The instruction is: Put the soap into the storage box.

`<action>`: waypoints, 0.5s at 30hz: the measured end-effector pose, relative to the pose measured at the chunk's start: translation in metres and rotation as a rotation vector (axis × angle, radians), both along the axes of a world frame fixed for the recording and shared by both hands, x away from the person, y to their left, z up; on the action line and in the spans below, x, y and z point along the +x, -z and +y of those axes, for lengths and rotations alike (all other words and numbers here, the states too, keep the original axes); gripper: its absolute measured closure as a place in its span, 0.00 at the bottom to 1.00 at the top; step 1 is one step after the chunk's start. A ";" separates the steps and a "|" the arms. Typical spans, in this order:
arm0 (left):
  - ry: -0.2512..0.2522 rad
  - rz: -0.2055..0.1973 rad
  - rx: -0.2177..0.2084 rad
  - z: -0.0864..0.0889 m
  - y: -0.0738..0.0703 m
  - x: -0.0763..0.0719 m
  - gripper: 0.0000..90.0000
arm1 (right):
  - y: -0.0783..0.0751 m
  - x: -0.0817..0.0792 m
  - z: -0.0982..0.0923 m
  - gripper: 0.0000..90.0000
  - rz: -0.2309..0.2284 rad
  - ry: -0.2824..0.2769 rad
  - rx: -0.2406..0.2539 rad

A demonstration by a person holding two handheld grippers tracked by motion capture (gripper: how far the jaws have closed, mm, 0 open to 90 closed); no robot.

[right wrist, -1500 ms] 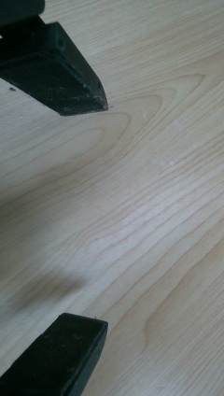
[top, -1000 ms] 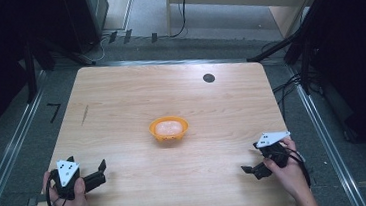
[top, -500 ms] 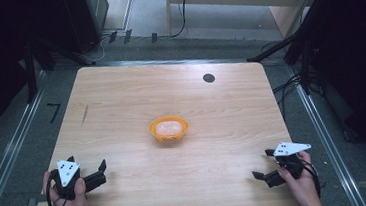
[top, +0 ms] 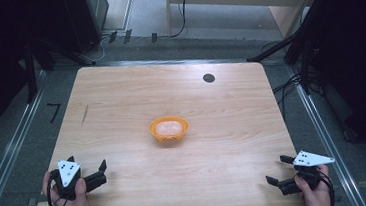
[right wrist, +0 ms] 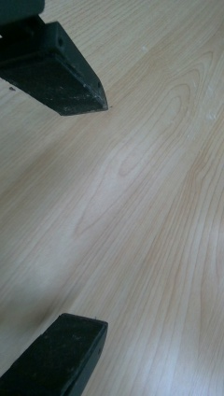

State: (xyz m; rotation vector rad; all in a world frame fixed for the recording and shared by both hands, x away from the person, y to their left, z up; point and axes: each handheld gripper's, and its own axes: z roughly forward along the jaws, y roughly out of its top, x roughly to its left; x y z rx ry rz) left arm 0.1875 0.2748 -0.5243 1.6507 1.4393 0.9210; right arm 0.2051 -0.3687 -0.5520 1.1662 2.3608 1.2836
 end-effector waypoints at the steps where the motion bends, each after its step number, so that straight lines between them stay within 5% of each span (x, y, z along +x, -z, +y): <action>1: 0.000 0.000 0.000 0.000 0.000 0.000 0.00 | 0.000 -0.002 -0.002 0.00 -0.006 0.006 0.006; 10: 0.006 0.004 -0.004 0.000 0.000 0.000 0.00 | 0.000 -0.011 -0.018 0.00 -0.051 0.092 0.078; 15: 0.014 0.017 0.003 0.000 0.000 0.001 0.00 | 0.000 -0.014 -0.018 0.00 -0.073 0.093 0.103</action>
